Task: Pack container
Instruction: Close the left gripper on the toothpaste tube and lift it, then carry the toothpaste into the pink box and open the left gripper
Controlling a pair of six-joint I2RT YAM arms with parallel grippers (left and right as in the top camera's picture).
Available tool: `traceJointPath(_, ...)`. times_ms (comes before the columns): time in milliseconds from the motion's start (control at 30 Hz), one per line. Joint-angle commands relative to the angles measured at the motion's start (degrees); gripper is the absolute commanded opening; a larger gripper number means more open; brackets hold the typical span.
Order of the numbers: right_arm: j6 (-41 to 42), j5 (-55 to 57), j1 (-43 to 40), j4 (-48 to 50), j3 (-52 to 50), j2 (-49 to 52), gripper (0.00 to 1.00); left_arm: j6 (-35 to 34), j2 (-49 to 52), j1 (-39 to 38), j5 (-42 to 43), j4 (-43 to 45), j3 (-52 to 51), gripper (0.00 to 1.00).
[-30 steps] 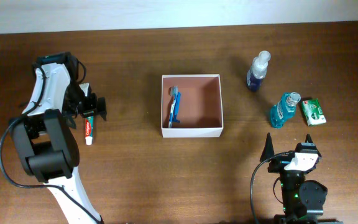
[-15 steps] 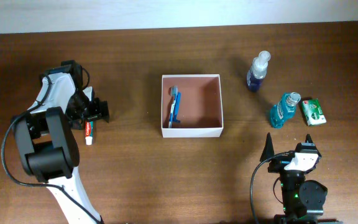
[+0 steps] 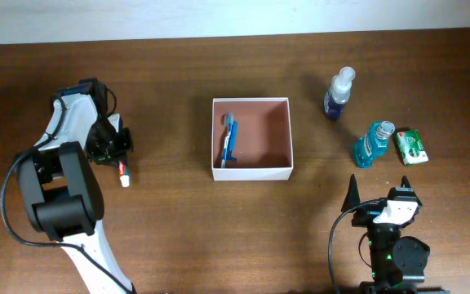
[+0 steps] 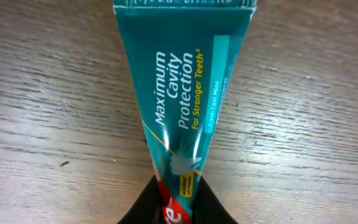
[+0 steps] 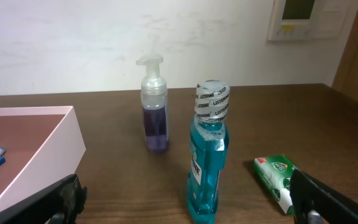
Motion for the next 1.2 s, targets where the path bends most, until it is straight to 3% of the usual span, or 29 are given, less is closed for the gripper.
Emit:
traceJointPath(0, 0.07, 0.52, -0.37, -0.44, -0.26, -0.33, 0.98, 0.26, 0.28, -0.02, 1.01, -0.57, 1.62, 0.12)
traceJointPath(133, 0.07, 0.52, -0.37, -0.44, -0.26, -0.33, 0.99, 0.26, 0.28, -0.09, 2.03, -4.87, 5.7, 0.12)
traceJointPath(267, 0.07, 0.52, -0.37, -0.44, -0.26, -0.33, 0.98, 0.26, 0.28, -1.18, 8.37, -12.26, 16.7, 0.12)
traceJointPath(433, 0.07, 0.52, -0.37, -0.44, -0.26, -0.33, 0.98, 0.26, 0.28, -10.75, 15.02, -21.53, 33.66, 0.13)
traceJointPath(633, 0.07, 0.52, -0.37, -0.44, -0.26, -0.33, 0.98, -0.68, 0.28, -23.58, 14.93, -18.95, 38.77, 0.13)
traceJointPath(700, 0.07, 0.52, -0.37, -0.44, -0.26, -0.33, 0.98, -2.93, 0.31, -29.07, 13.03, -16.65, 38.4, 0.15)
traceJointPath(867, 0.07, 0.52, -0.37, -0.44, -0.26, -0.33, 0.98, -11.06, 0.31, -34.1, 1.66, -16.28, 37.94, 0.16)
traceJointPath(1067, 0.07, 0.52, -0.37, -0.44, -0.26, -0.33, 0.98, -14.01, 0.31, -37.73, 1.27, -15.8, 37.92, 0.16)
traceJointPath(1167, 0.07, 0.52, -0.37, -0.44, -0.26, -0.33, 0.98, -18.93, 0.31, -38.75, -3.08, -15.8, 37.9, 0.16)
